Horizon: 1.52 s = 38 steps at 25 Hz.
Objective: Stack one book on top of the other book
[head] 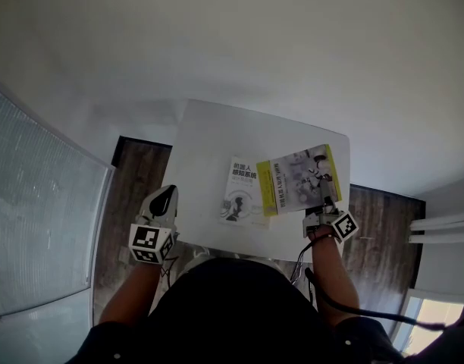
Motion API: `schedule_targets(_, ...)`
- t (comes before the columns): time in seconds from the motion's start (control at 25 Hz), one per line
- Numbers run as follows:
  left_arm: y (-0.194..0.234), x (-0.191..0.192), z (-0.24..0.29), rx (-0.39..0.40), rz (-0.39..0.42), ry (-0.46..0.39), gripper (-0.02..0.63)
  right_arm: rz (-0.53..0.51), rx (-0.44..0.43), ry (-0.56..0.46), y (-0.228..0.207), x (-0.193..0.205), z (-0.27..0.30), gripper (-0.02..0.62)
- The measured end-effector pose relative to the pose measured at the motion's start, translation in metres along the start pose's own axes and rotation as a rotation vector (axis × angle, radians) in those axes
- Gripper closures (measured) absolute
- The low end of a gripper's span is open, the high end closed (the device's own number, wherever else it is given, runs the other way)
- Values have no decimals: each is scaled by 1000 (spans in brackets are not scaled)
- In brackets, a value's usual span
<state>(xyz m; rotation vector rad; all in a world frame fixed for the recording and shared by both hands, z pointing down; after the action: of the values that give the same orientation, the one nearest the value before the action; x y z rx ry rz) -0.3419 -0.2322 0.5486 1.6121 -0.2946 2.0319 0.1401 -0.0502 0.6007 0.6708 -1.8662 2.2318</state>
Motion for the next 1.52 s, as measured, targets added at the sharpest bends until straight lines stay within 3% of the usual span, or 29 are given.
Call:
schedule_targets(0.64,-44,9,-21,-74,7,-45,601,9,-154,63,7,-8,3,515)
schedule_targets(1.28,-110,-3,-60,-231,27,-47,601,81,-268,180,7,-21,12,514)
schedule_targets(1.36,-99,0,-75,-253,17,-46,601,83,-274,201,16,-4,18,514)
schedule_targets(1.52,-38,28,-108,-274,-34,-37,601,64,-254,242,33,66,50,514)
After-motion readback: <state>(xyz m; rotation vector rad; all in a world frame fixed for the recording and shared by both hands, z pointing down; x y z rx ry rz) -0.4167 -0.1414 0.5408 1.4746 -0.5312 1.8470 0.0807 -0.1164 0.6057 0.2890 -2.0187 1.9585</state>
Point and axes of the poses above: the fingertips, and each gripper's own axes: z forward along the fingers, y to its left, x out of its underside, the point moved 10 cm from there along -z, backward along the fingers, and after that the axes turned 9 degrees about x, right-handed, at the moved point
